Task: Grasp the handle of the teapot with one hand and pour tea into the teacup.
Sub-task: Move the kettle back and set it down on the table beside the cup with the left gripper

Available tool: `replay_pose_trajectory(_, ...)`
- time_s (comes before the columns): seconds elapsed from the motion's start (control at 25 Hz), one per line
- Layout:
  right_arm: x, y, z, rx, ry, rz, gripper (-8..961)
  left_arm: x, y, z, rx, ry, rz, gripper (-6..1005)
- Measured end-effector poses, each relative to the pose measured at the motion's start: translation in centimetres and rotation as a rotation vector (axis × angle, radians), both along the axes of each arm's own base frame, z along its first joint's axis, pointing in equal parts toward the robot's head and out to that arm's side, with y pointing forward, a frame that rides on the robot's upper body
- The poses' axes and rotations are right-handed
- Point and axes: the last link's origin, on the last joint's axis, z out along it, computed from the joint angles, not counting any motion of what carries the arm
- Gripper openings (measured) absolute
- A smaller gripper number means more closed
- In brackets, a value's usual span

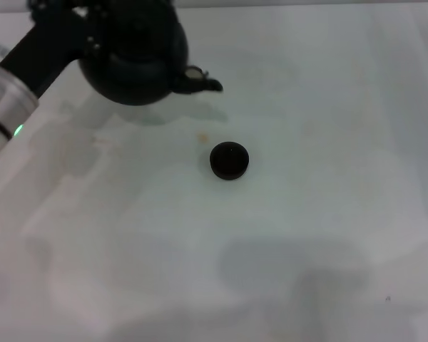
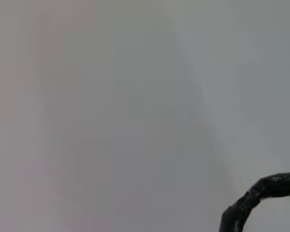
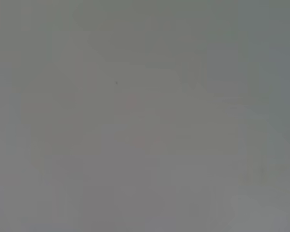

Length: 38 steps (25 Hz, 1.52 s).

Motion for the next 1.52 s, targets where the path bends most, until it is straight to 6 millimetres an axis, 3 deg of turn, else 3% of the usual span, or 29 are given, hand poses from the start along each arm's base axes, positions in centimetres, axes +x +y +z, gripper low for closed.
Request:
replay_pose_trajectory(0.56, -0.8, 1.1, 0.2, -0.007, -0.015, 0.024, 825, -1.1, -5.2, -2.3, 0.217, -0.340, 0.309, 111)
replay_pose_trajectory(0.8, -1.3, 1.9, 0.3, -0.013, -0.019, 0.023, 825, -1.3, -6.8, -3.1, 0.248, -0.407, 0.410, 110)
replay_pose_trajectory(1.16, -2.4, 3.4, 0.2, -0.022, -0.022, 0.040, 825, -1.8, -8.8, -4.4, 0.201, -0.417, 0.469, 128)
replay_pose_trajectory(1.52, -2.5, 3.5, 0.2, -0.024, -0.022, 0.040, 825, -2.9, -9.9, -5.2, 0.165, -0.402, 0.537, 151)
